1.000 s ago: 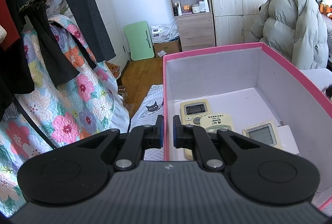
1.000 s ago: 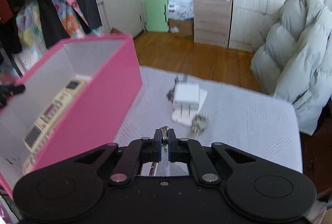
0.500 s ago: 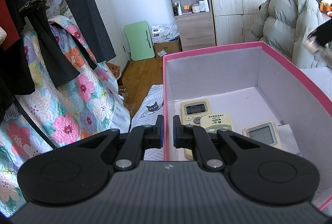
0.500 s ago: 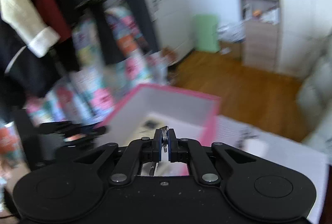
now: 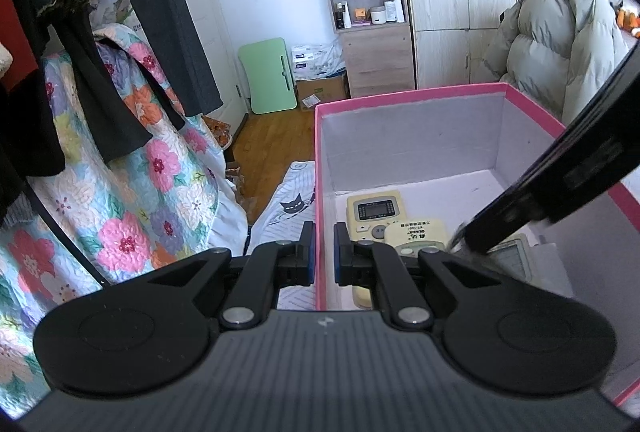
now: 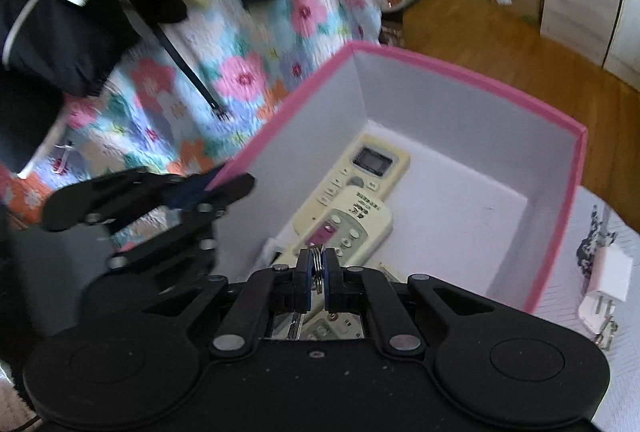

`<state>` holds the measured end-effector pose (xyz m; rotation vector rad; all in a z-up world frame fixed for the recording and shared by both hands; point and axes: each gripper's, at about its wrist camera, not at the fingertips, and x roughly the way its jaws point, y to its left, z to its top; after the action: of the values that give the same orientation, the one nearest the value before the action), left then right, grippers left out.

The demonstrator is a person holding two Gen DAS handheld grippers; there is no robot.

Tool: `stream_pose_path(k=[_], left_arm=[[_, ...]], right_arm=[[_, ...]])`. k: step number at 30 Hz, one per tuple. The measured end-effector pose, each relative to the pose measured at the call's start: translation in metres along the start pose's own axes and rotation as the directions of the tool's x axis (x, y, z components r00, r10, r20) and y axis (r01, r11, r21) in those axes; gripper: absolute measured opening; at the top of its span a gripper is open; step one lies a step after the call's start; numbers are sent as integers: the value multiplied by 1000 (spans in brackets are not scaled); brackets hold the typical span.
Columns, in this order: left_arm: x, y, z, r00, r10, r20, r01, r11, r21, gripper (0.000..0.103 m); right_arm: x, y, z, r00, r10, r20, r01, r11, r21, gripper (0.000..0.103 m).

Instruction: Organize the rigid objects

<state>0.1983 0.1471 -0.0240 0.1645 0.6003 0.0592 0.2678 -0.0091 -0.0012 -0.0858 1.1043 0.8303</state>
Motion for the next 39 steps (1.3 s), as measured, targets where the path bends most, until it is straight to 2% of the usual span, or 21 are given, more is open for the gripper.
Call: stream_pose_path(k=[5, 8, 10, 16, 22, 28, 34, 39], left_arm=[[0, 0, -1, 1000, 8, -1, -8, 1000, 14, 6], [1, 1, 0, 1000, 9, -3, -8, 1000, 17, 6], [1, 0, 0, 1000, 12, -4, -12, 999, 31, 7], [2, -2, -1, 1000, 19, -6, -18, 999, 40, 7], [2, -2, -1, 1000, 20, -6, -20, 999, 45, 7], [2, -6, -1, 999, 35, -9, -34, 997, 64, 7], [1, -13, -1, 999, 51, -17, -50, 995, 83, 7], [2, -20, 0, 997, 74, -30, -70, 991, 117, 7]], right_arm=[[22, 2, 6, 1000, -6, 7, 6, 999, -36, 7], [25, -2, 14, 999, 12, 33, -12, 1000, -5, 14], [19, -7, 20, 999, 4, 54, -5, 1000, 21, 14], [-31, -19, 18, 989, -14, 150, 9, 999, 32, 19], [-84, -51, -2, 979, -106, 175, 92, 992, 86, 22], [-110, -92, -31, 964, -207, 165, 184, 973, 142, 31], [-94, -136, -61, 953, -287, 100, 261, 941, 216, 35], [-66, -172, -81, 953, -302, 38, 282, 922, 264, 35]])
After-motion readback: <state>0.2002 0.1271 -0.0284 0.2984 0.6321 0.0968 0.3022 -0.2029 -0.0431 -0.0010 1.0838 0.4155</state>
